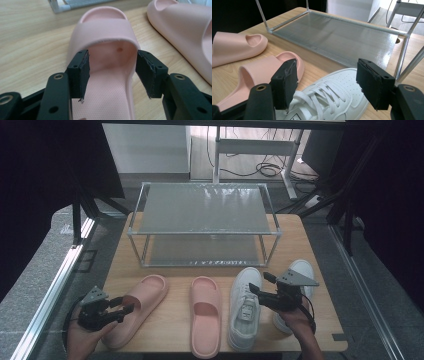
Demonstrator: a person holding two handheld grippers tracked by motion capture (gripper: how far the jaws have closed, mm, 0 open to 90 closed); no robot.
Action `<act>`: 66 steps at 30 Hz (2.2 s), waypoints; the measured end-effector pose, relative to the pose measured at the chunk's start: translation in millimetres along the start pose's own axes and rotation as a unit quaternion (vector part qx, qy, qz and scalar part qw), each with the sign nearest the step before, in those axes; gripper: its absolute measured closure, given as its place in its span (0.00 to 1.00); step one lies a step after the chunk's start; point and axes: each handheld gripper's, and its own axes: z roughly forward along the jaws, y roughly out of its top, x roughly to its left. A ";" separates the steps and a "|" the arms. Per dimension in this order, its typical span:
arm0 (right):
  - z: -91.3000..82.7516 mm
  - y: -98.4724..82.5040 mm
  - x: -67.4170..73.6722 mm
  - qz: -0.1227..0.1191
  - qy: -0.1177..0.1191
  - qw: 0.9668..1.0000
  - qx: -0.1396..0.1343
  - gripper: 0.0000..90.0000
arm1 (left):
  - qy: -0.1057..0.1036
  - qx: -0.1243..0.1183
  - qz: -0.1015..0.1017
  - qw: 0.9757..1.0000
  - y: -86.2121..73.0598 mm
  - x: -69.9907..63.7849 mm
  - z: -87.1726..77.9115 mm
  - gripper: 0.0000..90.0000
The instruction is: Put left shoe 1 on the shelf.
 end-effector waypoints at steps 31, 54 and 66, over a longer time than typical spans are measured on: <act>-0.6 -0.9 -1.5 0.001 -0.002 1.000 0.001 0.38 | -0.003 0.040 0.026 0.999 5.0 -30.1 58.9 0.80; -2.1 0.2 -1.6 0.000 -0.002 1.000 -0.002 0.38 | 0.018 0.006 0.050 0.999 48.2 -44.4 63.3 0.93; -3.4 0.4 -3.3 0.003 -0.003 1.000 -0.004 0.38 | 0.020 -0.009 0.057 0.998 95.0 -46.6 86.1 0.93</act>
